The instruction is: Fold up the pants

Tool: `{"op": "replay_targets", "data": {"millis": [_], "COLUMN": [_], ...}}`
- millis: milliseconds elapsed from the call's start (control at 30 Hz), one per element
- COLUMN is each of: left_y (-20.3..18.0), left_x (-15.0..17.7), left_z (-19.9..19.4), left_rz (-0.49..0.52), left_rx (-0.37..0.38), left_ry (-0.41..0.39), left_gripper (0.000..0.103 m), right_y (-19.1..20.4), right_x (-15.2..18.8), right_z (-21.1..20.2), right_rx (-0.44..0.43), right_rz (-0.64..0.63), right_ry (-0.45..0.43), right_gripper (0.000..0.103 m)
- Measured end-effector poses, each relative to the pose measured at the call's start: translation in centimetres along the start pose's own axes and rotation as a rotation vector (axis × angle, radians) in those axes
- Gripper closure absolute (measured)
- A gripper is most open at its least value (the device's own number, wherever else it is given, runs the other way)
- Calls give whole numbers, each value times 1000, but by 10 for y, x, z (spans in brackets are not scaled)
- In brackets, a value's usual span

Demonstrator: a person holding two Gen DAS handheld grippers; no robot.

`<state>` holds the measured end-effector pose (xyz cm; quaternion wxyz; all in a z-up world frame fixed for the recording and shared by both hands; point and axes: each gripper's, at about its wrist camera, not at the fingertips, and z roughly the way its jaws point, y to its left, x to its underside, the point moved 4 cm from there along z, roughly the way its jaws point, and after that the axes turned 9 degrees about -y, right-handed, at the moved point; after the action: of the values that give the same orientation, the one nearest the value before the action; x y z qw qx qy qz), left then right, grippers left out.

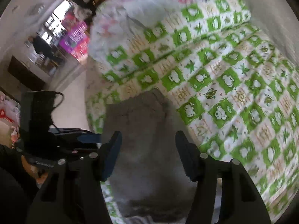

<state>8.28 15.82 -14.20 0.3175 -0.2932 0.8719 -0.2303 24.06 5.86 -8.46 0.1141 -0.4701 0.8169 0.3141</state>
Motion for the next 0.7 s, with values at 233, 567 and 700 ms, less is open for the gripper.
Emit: {"op": "replay_targets", "data": {"millis": [233, 567, 700], "left_y": [13, 20, 19], "left_x": [-8, -16, -19], "left_z": [16, 39, 42], "left_rz": [-37, -77, -87], "left_rx": [13, -4, 17], "left_ry": [18, 56, 41], "left_gripper": [49, 49, 73], "right_y": [-36, -41, -28], "right_x": [-22, -40, -40], "right_z": [43, 97, 95], "right_rx": [-72, -156, -133], "right_rz": [107, 103, 54], "right_ry": [132, 266, 223], "right_gripper": [46, 52, 68]}}
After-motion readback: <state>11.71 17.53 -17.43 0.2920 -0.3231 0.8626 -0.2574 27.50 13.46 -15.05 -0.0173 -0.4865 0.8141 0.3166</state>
